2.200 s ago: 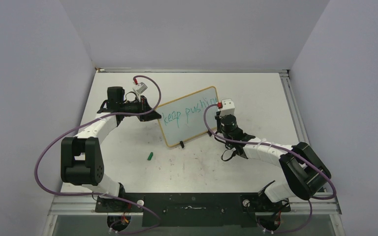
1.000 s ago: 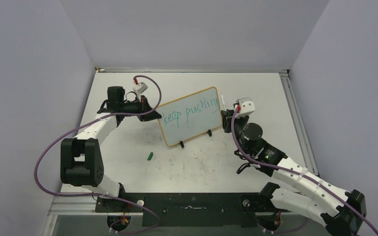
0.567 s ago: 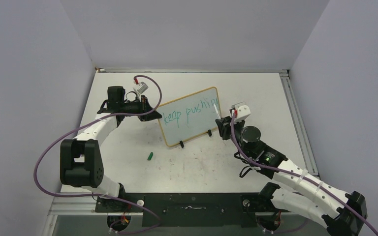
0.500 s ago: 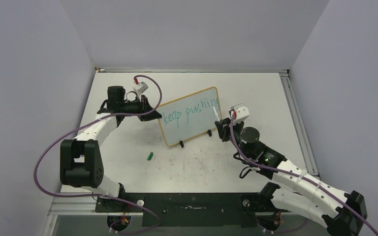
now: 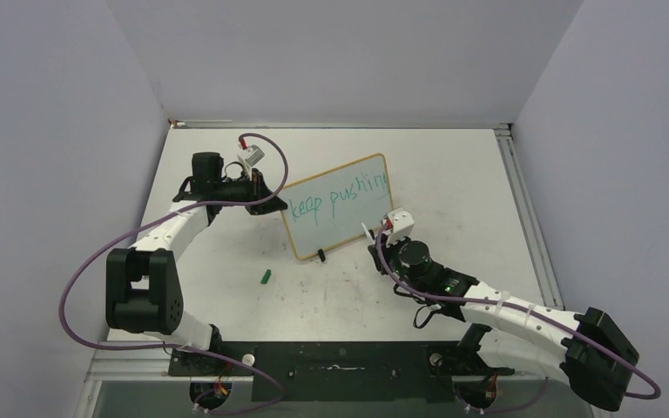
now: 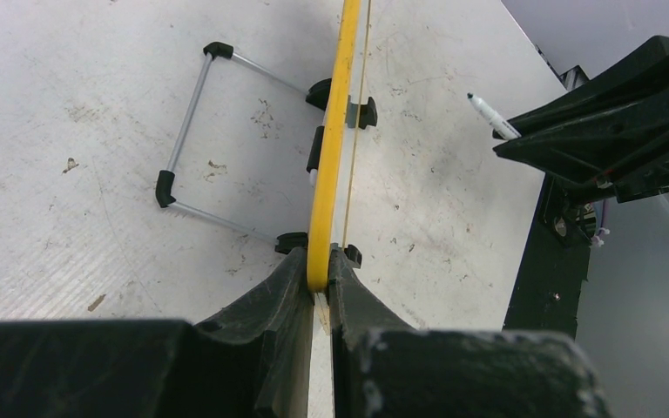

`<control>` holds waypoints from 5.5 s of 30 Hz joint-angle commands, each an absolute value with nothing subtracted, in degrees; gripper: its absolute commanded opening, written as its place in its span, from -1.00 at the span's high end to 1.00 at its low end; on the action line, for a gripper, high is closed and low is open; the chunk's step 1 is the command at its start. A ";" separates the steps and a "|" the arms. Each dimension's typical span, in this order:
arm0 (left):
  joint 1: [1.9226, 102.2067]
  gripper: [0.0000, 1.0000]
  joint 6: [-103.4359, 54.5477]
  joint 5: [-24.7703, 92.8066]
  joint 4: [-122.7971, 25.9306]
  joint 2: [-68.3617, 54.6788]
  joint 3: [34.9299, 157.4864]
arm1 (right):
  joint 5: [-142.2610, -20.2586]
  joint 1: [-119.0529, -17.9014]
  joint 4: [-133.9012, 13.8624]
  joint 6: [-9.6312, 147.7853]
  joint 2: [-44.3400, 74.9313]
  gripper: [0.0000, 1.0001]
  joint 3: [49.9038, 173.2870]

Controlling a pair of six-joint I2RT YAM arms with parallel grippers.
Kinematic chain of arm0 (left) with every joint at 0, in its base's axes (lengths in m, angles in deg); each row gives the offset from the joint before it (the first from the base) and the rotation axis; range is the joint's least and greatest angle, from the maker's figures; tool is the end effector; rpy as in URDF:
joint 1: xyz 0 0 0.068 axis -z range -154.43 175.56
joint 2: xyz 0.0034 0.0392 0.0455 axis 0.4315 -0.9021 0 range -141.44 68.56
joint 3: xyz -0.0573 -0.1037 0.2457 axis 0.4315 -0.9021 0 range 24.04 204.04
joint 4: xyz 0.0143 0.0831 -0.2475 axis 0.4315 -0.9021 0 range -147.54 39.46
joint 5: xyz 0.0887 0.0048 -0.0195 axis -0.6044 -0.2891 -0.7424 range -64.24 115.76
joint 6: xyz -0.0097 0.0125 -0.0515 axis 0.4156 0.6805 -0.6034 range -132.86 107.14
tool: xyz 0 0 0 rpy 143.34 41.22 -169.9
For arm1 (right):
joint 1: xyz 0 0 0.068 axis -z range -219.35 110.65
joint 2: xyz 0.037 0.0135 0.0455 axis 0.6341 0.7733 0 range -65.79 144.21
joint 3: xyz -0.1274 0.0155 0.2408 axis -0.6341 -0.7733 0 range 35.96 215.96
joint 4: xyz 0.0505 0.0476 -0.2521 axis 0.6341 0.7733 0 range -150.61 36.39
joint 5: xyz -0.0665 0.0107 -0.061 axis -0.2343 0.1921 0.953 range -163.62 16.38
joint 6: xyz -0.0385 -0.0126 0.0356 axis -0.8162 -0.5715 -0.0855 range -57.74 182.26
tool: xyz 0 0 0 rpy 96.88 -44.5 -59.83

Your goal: Write a sentence on the whiteboard

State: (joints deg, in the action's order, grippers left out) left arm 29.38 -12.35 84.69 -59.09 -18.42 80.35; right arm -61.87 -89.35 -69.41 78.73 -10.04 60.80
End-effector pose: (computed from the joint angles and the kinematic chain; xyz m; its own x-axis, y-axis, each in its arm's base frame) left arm 0.3163 -0.0517 0.2453 -0.6247 0.0463 -0.7795 0.7021 0.4703 -0.5347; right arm 0.1426 0.1586 0.2164 -0.4104 -0.0571 -0.9101 -0.5343 0.8239 0.1892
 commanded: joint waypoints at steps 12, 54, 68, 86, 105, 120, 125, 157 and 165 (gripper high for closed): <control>29.70 1.00 -10.42 83.41 -59.74 -16.86 83.16 | -55.36 -99.66 -82.70 78.43 9.03 0.89 66.44; 29.69 1.00 -10.41 83.57 -59.74 -16.25 83.13 | -54.62 -100.92 -77.68 78.74 25.65 0.89 76.40; 29.70 1.00 -10.43 83.49 -59.77 -16.25 83.16 | -54.26 -103.31 -75.35 81.08 25.49 0.89 74.67; 29.70 1.00 -10.55 83.49 -59.75 -16.32 83.05 | -50.94 -104.56 -74.78 77.35 23.89 0.89 78.93; 29.78 1.00 -10.58 83.41 -59.67 -16.43 83.10 | -48.77 -102.41 -72.51 78.97 27.18 0.89 80.69; 29.78 1.00 -10.57 83.36 -59.67 -16.23 83.00 | -46.90 -101.40 -73.17 79.11 24.22 0.89 78.92; 29.78 1.00 -10.57 83.38 -59.63 -16.25 83.06 | -46.89 -101.27 -72.81 78.89 23.86 0.89 78.65; 29.78 1.00 -10.60 83.41 -59.69 -16.16 83.08 | -49.90 -101.49 -68.77 80.25 27.18 0.89 78.65; 29.78 1.00 -10.55 83.41 -59.71 -16.24 83.08 | -47.92 -100.38 -67.94 80.07 26.85 0.89 79.41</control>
